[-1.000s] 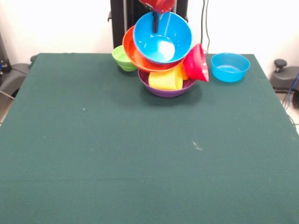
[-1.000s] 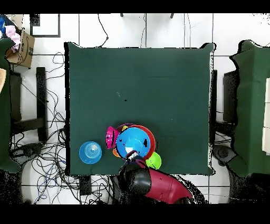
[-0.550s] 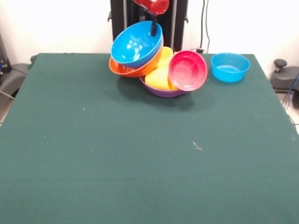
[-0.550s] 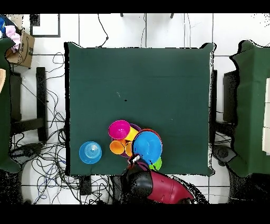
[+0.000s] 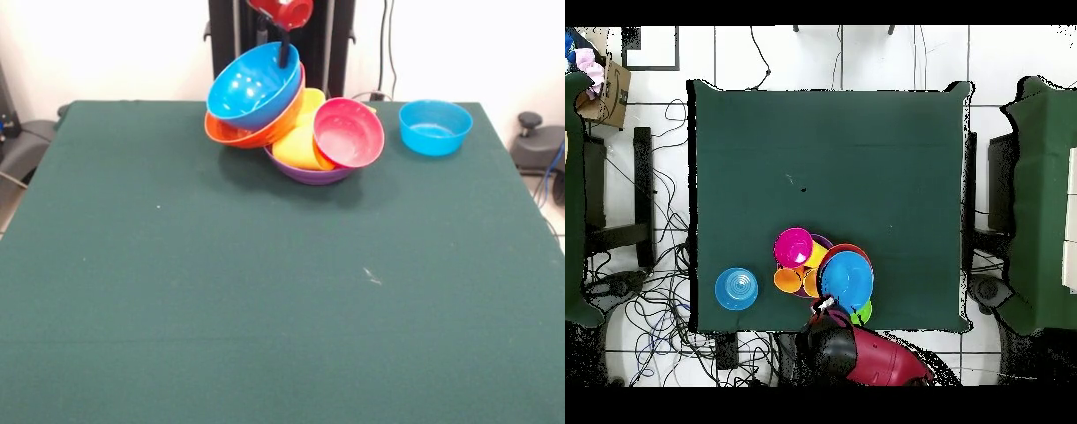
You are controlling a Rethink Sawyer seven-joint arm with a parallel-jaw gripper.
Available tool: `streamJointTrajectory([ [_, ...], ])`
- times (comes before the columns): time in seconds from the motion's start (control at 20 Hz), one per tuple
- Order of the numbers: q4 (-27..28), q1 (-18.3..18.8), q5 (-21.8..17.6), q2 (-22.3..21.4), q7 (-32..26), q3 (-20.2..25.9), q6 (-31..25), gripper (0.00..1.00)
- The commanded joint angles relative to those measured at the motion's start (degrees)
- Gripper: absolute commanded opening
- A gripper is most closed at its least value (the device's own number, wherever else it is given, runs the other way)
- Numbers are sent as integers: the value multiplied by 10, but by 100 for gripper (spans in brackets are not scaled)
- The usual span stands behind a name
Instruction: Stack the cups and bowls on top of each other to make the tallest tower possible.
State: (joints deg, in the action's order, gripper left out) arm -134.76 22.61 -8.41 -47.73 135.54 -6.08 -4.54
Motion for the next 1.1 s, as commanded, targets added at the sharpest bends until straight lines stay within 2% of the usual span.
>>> streamJointTrajectory([
  [0.05, 31, -24, 5, -56, 24, 31, -62, 100],
  [0.15, 32, -27, 12, -89, 15, 29, -104, 100],
  [0.35, 36, -4, 13, -130, -10, 44, -156, 100],
  [0.5, 37, 29, 37, -193, -41, 73, -230, 100],
  [0.7, 46, 54, 69, -246, -70, 100, -309, 100],
  [0.9, 61, 52, 77, -265, -71, 101, -352, 100],
  [1.1, 54, 47, 81, -255, -58, 105, -330, 100],
])
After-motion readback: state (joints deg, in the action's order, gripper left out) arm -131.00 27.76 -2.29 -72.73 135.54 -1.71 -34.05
